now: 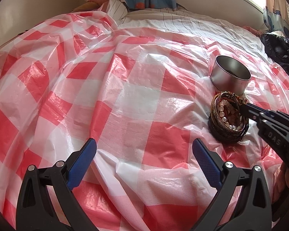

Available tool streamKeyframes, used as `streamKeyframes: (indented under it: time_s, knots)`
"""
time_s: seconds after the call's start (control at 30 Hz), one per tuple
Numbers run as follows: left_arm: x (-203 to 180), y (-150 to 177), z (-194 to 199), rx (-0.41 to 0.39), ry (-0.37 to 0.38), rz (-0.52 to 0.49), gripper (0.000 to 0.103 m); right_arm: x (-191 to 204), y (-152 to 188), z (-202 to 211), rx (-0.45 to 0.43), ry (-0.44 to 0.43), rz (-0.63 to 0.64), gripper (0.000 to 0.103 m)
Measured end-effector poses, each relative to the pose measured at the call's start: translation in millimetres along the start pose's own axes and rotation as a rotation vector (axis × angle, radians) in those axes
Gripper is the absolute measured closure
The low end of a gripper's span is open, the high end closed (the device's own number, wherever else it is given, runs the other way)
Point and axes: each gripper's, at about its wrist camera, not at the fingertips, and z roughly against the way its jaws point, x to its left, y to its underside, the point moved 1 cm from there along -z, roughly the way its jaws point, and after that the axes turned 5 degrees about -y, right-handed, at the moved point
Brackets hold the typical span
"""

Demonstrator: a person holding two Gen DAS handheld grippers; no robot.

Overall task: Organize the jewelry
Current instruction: 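Grasp the gold beaded bracelet with the right gripper and pull it from the pile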

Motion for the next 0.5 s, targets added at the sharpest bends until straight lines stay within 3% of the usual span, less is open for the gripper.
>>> streamKeyframes:
  time_s: [0.23, 0.4, 0.5]
  knots:
    - [-4, 0, 3, -0.014, -0.002, -0.009, 0.008, 9, 28, 55, -0.047, -0.114, -0.028, 0.1]
    - [-7, 1, 4, -0.02, 0.002, -0.019, 0.008, 2, 37, 72, -0.044, -0.141, -0.043, 0.1]
    - [-11, 1, 6, -0.037, -0.003, -0.039, 0.007, -6, 44, 95, -0.068, -0.211, -0.08, 0.1]
